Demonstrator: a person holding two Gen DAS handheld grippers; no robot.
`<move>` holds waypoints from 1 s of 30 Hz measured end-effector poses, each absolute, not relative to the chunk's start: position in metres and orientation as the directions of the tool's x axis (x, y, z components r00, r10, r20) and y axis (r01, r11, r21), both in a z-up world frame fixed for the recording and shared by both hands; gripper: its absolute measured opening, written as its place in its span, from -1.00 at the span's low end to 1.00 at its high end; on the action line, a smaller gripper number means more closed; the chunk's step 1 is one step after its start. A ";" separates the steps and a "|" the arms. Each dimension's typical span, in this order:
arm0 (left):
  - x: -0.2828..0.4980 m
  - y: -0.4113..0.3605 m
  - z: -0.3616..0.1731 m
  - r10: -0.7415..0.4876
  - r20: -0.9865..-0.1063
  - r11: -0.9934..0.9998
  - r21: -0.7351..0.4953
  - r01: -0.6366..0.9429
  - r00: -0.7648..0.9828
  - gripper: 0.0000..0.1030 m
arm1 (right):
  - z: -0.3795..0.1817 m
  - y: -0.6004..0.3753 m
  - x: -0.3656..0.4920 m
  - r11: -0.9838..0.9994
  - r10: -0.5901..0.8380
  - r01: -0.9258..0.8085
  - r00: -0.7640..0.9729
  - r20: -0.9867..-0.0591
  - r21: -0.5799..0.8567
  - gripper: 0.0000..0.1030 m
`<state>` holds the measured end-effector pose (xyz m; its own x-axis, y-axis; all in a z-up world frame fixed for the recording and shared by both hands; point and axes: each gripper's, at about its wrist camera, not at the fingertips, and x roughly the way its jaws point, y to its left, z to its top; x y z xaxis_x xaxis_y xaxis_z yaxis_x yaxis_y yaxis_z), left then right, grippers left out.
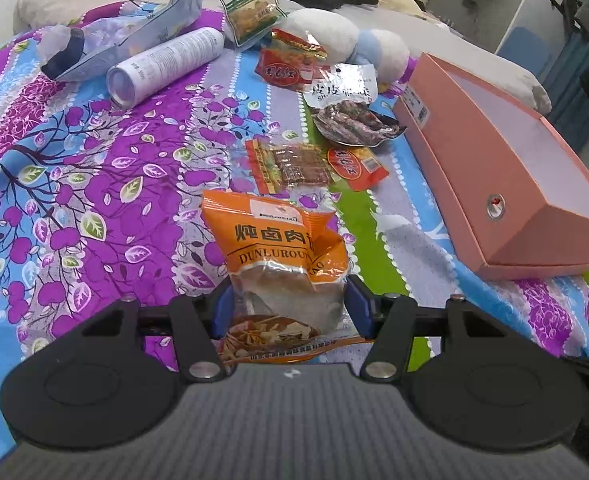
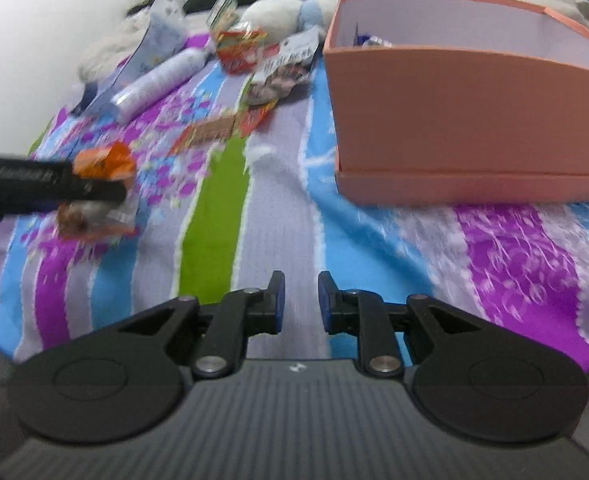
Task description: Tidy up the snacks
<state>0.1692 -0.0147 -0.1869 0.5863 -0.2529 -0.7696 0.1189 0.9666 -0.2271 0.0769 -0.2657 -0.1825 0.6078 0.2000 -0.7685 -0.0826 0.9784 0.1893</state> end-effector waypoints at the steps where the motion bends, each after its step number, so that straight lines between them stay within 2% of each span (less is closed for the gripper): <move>1: 0.169 -0.014 -0.188 -0.256 -0.769 0.966 -0.231 0.120 0.586 0.21 | -0.182 -0.268 0.072 0.976 0.215 -0.100 0.581 -0.785 0.193 -0.46; 3: 0.166 -0.013 -0.189 -0.266 -0.767 0.963 -0.240 0.122 0.585 0.21 | -0.181 -0.269 0.065 0.972 0.235 -0.136 0.542 -0.807 0.192 -0.06; 4: 0.165 -0.013 -0.189 -0.268 -0.766 0.962 -0.244 0.122 0.584 0.21 | -0.180 -0.269 0.060 0.968 0.247 -0.161 0.521 -0.817 0.190 -0.01; 14: 0.154 0.004 -0.197 -0.306 -0.755 0.948 -0.300 0.110 0.580 0.21 | -0.213 -0.245 0.064 0.916 0.341 -0.290 0.201 -0.919 0.276 0.00; 21: 0.147 0.021 -0.201 -0.329 -0.747 0.937 -0.332 0.105 0.578 0.21 | -0.254 -0.221 0.075 0.898 0.254 -0.367 -0.015 -0.967 0.242 -0.03; 30: 0.146 0.042 -0.209 -0.343 -0.732 0.923 -0.380 0.066 0.588 0.21 | -0.288 -0.195 0.078 0.864 0.191 -0.434 -0.188 -0.963 0.256 -0.10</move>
